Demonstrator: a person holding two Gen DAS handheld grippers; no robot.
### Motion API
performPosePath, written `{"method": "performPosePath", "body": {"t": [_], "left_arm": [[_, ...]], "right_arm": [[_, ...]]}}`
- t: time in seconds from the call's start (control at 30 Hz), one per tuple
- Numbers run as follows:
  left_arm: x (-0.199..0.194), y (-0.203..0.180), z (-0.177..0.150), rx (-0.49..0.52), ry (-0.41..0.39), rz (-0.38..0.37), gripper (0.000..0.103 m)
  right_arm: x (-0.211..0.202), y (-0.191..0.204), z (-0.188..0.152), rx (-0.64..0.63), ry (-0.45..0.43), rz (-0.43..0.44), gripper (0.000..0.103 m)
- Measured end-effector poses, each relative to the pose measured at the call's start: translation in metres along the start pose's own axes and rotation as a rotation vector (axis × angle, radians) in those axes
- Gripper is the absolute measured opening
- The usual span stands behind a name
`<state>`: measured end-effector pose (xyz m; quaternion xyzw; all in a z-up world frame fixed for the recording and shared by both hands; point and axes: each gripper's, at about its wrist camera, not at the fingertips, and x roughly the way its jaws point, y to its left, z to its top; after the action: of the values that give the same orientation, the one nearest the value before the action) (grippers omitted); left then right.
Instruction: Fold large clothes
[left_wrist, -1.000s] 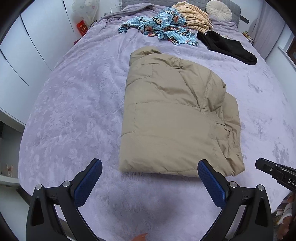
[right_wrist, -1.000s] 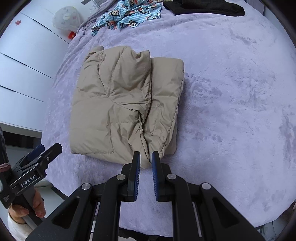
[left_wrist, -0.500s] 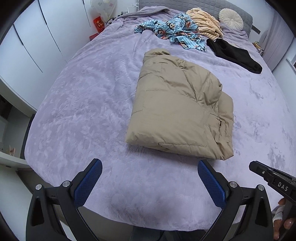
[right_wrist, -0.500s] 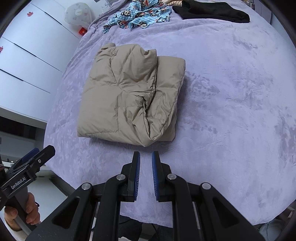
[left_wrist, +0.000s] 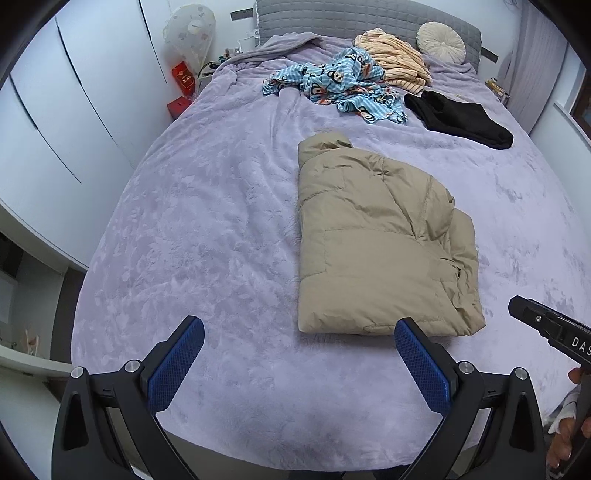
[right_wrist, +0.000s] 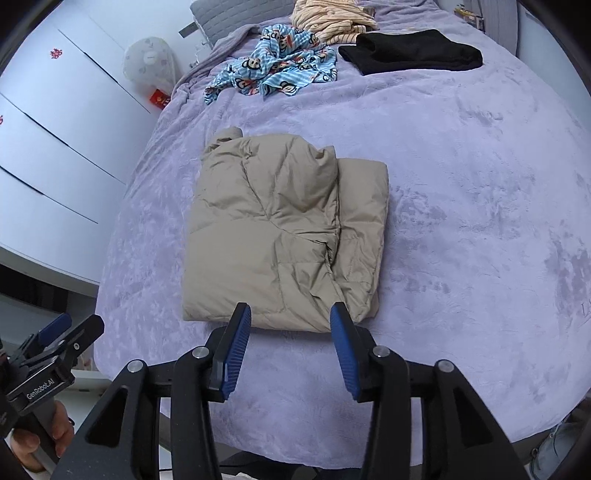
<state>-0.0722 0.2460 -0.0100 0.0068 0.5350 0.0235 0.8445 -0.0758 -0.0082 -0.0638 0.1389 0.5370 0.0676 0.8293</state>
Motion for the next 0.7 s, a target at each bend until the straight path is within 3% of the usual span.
{"method": "performPosePath", "body": {"t": [0.13,0.3,0.37,0.43,0.53,0.7], "left_arm": [[-0.001,0.006,0.009,0.012,-0.019,-0.008,0.103],[-0.009,0.004,0.017,0.028,-0.041,-0.023,0.103],[-0.014,0.004,0.02,0.026,-0.053,-0.028,0.103],[-0.019,0.005,0.022,0.015,-0.063,-0.037,0.103],[-0.029,0.007,0.025,-0.004,-0.085,-0.044,0.103],[-0.047,0.008,0.031,-0.024,-0.133,-0.029,0.103]], "right_arm": [[-0.01,0.018,0.003,-0.026,-0.046,-0.041,0.063],[-0.026,0.03,0.01,-0.044,-0.107,-0.098,0.07],[-0.035,0.034,0.014,-0.052,-0.152,-0.104,0.084],[-0.043,0.037,0.018,-0.056,-0.19,-0.107,0.087],[-0.053,0.044,0.025,-0.069,-0.222,-0.124,0.103],[-0.072,0.06,0.033,-0.109,-0.29,-0.134,0.103]]}}
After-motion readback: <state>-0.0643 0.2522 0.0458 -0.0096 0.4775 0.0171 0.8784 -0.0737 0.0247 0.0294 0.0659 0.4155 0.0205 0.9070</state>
